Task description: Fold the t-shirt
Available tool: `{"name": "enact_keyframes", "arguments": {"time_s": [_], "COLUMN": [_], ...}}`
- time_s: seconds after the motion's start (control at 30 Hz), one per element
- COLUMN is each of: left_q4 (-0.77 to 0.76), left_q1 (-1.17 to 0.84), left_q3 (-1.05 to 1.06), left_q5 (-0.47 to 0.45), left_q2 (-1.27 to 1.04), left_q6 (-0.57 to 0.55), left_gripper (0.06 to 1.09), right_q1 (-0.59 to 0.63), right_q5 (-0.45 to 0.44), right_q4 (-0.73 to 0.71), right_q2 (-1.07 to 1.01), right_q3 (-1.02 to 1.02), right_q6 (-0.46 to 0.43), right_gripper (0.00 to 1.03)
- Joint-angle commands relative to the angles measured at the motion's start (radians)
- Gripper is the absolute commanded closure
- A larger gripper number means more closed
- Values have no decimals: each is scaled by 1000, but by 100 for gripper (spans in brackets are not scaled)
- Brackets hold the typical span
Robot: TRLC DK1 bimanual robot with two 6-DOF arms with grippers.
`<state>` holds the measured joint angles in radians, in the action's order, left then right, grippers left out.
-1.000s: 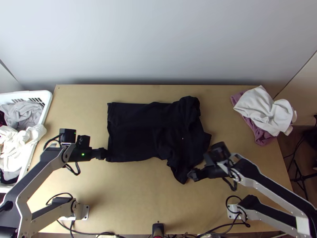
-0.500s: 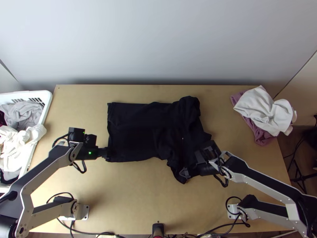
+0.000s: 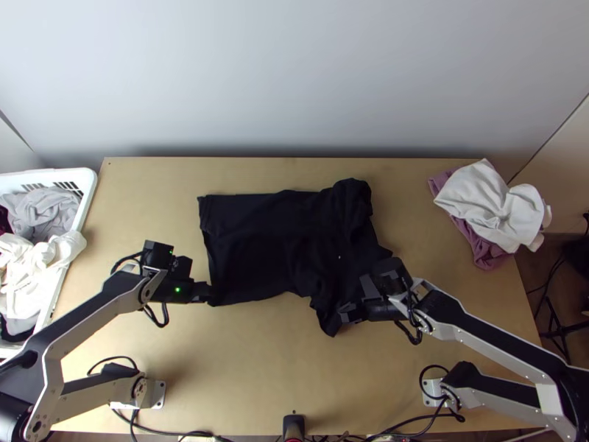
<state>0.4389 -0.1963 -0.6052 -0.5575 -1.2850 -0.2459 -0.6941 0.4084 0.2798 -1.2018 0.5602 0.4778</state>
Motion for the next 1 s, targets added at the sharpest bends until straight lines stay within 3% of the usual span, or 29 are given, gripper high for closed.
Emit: {"name": "enact_keyframes", "arguments": {"time_s": [0.0,0.23,0.47,0.97], "left_q4": [84,80,86,81], "left_q1": [18,169,287,314], "left_q3": [4,-96,-294,-627], "left_q5": [-32,-33,-35,-33], "left_q2": [82,-13,-172,-370], "left_q6": [8,2,-23,-259], "left_gripper": [105,105,105,105], "right_q1": [2,169,364,469], "right_q5": [-5,0,46,46], "right_q4": [15,32,48,-45], "right_q2": [107,125,-19,-292], "right_q3": [-17,84,280,561], "right_q6": [7,-11,-74,-31], "right_gripper": [100,100,100,100]}}
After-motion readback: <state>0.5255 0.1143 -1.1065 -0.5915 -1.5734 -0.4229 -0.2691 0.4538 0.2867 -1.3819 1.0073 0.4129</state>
